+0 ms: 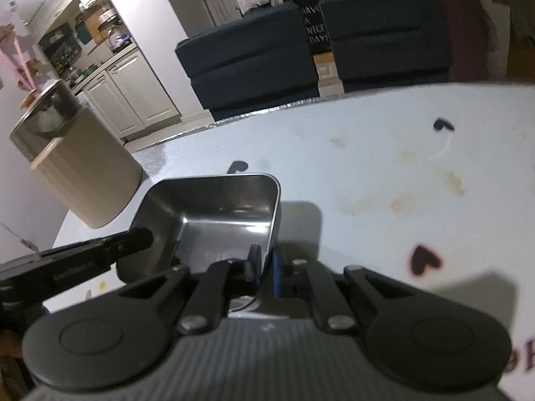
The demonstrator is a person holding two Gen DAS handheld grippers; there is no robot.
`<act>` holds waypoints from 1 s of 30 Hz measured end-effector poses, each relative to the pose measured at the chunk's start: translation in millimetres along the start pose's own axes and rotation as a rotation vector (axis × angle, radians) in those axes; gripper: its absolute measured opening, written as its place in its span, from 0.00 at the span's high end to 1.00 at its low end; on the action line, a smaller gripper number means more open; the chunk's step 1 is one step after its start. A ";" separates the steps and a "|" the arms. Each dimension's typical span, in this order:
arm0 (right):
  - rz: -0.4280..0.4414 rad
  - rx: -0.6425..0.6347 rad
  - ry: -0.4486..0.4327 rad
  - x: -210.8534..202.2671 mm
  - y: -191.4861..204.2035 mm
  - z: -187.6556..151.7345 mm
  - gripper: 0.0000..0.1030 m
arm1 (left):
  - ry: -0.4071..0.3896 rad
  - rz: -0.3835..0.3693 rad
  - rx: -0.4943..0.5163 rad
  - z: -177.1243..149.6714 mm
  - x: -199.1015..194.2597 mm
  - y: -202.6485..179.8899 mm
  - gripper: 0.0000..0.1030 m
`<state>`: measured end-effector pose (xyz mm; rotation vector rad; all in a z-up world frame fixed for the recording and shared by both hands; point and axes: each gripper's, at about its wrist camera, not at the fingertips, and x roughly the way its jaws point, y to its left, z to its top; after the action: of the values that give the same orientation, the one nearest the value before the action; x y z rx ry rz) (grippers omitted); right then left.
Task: Organize plates and bowls
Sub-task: 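Lift the second steel tray off the table with both grippers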
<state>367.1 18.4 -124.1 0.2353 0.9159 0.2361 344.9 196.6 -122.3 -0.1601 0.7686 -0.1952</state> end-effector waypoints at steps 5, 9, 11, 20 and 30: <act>-0.006 -0.032 -0.034 -26.7 -4.5 0.7 0.92 | -0.021 -0.009 0.020 3.0 -20.5 -24.3 0.95; -0.004 -0.032 -0.058 -49.2 -14.4 0.1 0.93 | -0.038 -0.025 0.050 -0.1 -41.1 -46.2 0.93; -0.001 -0.035 -0.066 -61.0 -18.9 -0.2 0.93 | -0.043 -0.035 0.054 -2.1 -49.5 -53.9 0.93; 0.040 -0.034 -0.089 -112.4 -44.6 -6.1 0.93 | -0.058 -0.096 0.064 -17.7 -86.4 -95.1 0.91; 0.050 -0.034 -0.078 -152.6 -71.2 -29.2 0.93 | -0.055 -0.143 0.087 -44.1 -114.1 -139.7 0.90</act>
<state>261.3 -92.0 -47.8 0.2343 0.8283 0.2869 217.6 84.5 -46.9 -0.1379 0.6929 -0.3582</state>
